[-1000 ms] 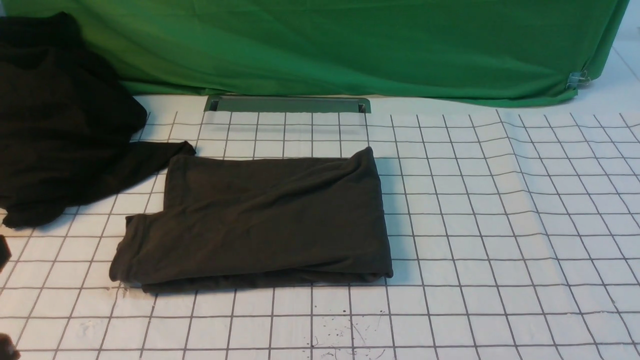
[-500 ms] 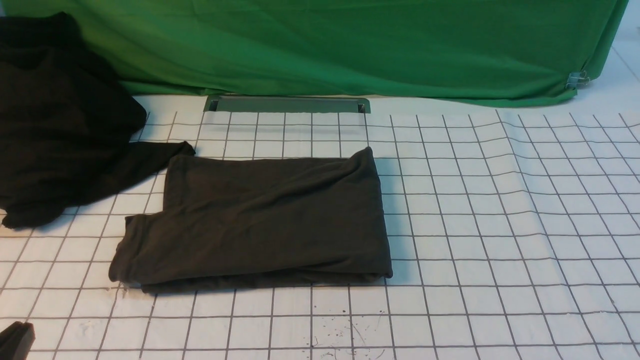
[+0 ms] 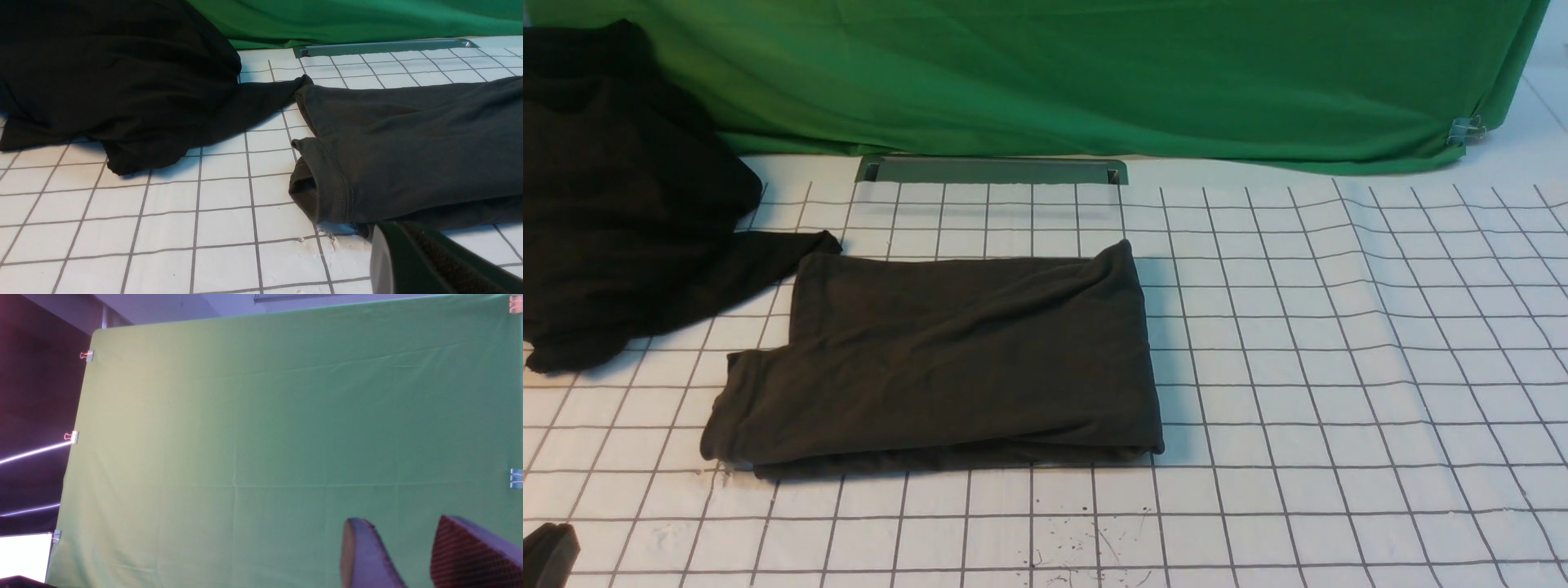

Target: Fold a long-sleeved shirt over a white checkered tablecloth.

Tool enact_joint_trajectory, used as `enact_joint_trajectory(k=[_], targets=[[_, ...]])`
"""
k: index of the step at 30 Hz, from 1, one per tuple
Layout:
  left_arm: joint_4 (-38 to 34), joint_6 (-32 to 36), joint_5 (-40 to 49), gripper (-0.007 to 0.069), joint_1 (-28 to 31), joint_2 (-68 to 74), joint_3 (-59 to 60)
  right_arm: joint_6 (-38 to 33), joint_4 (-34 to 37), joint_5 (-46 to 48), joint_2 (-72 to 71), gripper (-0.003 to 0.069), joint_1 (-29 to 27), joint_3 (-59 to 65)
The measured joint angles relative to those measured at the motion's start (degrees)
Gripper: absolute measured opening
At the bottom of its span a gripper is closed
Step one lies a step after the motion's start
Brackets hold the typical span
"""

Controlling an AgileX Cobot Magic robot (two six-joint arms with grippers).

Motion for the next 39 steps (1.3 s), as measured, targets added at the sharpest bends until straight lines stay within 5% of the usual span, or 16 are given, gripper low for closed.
enact_joint_trajectory(k=[24, 33, 39], targets=[[0.02, -0.08, 0.0, 0.0003, 0.0, 0.0, 0.0, 0.0, 0.0, 0.25, 0.0, 0.0242, 0.0, 0.0], [0.02, -0.13, 0.0, 0.0003, 0.0, 0.0, 0.0, -3.24, -5.36, 18.19, 0.05, 0.0242, -2.01, 6.93], [0.02, -0.19, 0.0, 0.0003, 0.0, 0.0, 0.0, -3.24, -5.62, 19.88, 0.05, 0.0242, -3.69, 10.74]])
